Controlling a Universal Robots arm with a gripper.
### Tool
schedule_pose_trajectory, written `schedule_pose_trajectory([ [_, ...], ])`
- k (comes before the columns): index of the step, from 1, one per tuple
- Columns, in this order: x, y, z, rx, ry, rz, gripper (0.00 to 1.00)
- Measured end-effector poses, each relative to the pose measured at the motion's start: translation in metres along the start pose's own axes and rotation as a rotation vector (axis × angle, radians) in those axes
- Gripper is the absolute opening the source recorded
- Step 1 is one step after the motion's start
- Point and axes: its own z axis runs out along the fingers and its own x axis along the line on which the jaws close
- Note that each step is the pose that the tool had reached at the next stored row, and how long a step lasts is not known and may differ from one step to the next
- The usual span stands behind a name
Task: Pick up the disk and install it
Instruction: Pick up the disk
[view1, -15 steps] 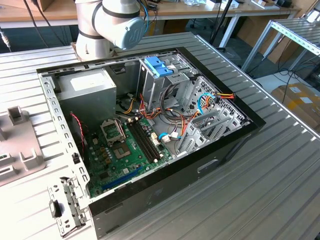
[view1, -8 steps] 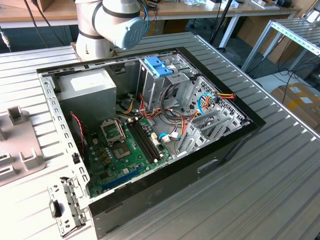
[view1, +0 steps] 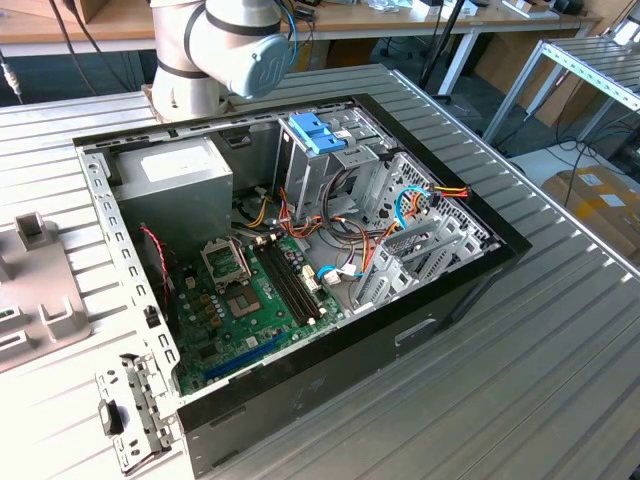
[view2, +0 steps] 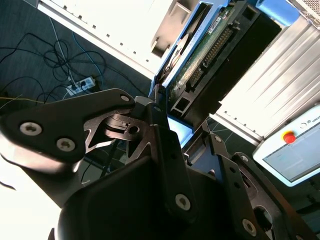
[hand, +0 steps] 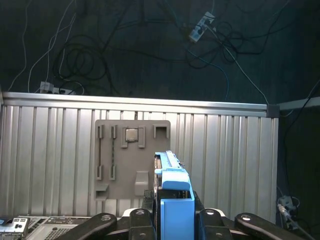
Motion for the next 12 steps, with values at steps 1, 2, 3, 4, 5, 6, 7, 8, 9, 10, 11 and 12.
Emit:
schedule_pose_trajectory([
  [1,0.0001,-0.0008,0.0000,0.0000,0.0000,0.000,0.37],
  [2,0.0001,-0.0013,-0.0001,-0.0001,0.0000,0.000,0.37],
  [3,0.0001,-0.0024,-0.0001,-0.0001,0.0000,0.000,0.37],
  [4,0.0002,-0.0034,-0.0002,-0.0001,0.0000,0.000,0.37],
  [5,0.0002,-0.0043,-0.0002,-0.0001,0.0000,0.000,0.37],
  [6,0.0003,-0.0049,-0.0002,0.0000,0.0001,0.000,0.37],
  [7,0.0003,-0.0057,-0.0003,-0.0001,0.0001,0.000,0.37],
  [8,0.0003,-0.0064,-0.0003,0.0000,0.0000,0.000,0.37],
  [9,0.0004,-0.0069,-0.0003,0.0000,0.0000,0.000,0.37],
  [10,0.0004,-0.0078,-0.0003,-0.0001,0.0000,0.000,0.37],
  [11,0.0004,-0.0084,-0.0004,-0.0001,0.0000,0.000,0.37],
  [12,0.0004,-0.0089,-0.0004,0.0000,0.0000,0.000,0.37],
])
